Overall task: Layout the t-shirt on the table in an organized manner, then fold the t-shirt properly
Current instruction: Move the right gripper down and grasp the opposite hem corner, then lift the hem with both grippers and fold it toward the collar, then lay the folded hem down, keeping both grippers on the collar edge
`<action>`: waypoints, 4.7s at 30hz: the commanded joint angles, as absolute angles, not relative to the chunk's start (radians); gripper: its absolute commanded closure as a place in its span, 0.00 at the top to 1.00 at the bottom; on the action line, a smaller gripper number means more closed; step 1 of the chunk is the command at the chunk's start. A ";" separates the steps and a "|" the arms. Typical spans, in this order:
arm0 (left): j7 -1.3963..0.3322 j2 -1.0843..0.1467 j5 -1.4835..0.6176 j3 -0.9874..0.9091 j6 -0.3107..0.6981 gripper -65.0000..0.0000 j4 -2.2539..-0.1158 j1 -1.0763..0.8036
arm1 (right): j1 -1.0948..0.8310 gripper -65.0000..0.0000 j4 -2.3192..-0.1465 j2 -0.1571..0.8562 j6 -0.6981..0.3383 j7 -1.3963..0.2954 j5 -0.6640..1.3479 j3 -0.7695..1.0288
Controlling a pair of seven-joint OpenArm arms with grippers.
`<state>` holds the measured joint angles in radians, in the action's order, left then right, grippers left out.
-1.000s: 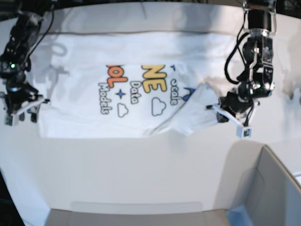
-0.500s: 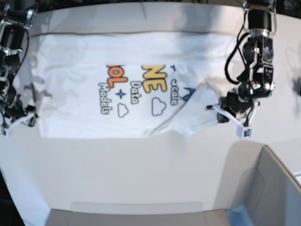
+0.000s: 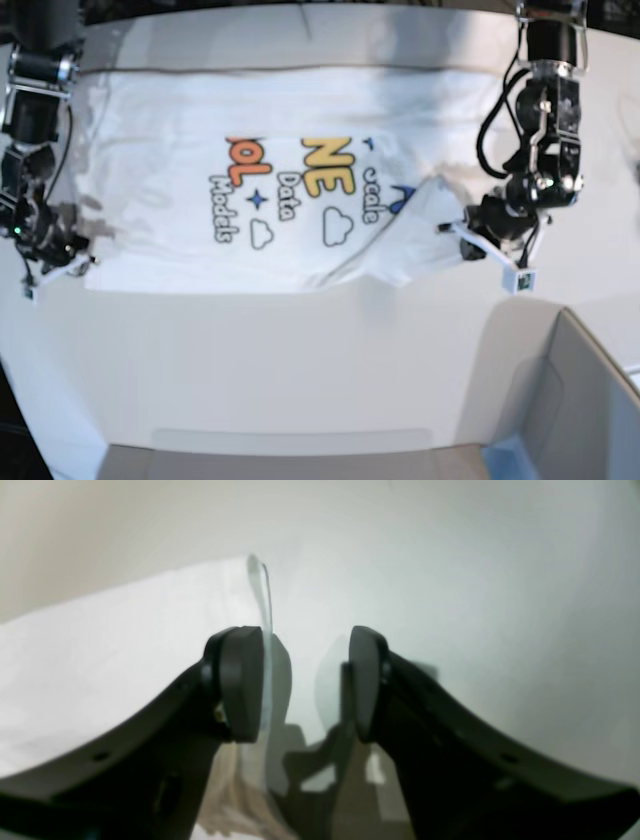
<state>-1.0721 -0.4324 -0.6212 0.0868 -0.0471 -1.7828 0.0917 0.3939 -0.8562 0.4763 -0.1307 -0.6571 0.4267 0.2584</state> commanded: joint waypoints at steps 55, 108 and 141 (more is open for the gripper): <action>-1.119 -0.515 -0.624 0.076 -0.044 0.01 -2.035 0.111 | -0.079 0.00 -1.534 0.452 -0.127 -0.644 0.437 0.406; -1.291 -0.587 -1.451 -0.495 -0.044 0.00 -2.041 -0.397 | -0.407 0.00 -1.756 0.332 -0.136 -0.648 0.433 0.707; -1.294 -0.558 -1.449 -0.467 -0.050 0.00 -2.046 -0.579 | -0.406 0.00 -1.751 0.302 -0.137 -0.659 0.237 0.702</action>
<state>-1.2812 -0.5434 -1.4147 -0.4629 -0.0326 -2.0315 -0.5747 -0.4076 -1.7340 0.2813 -0.1390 -0.6815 0.2348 0.6949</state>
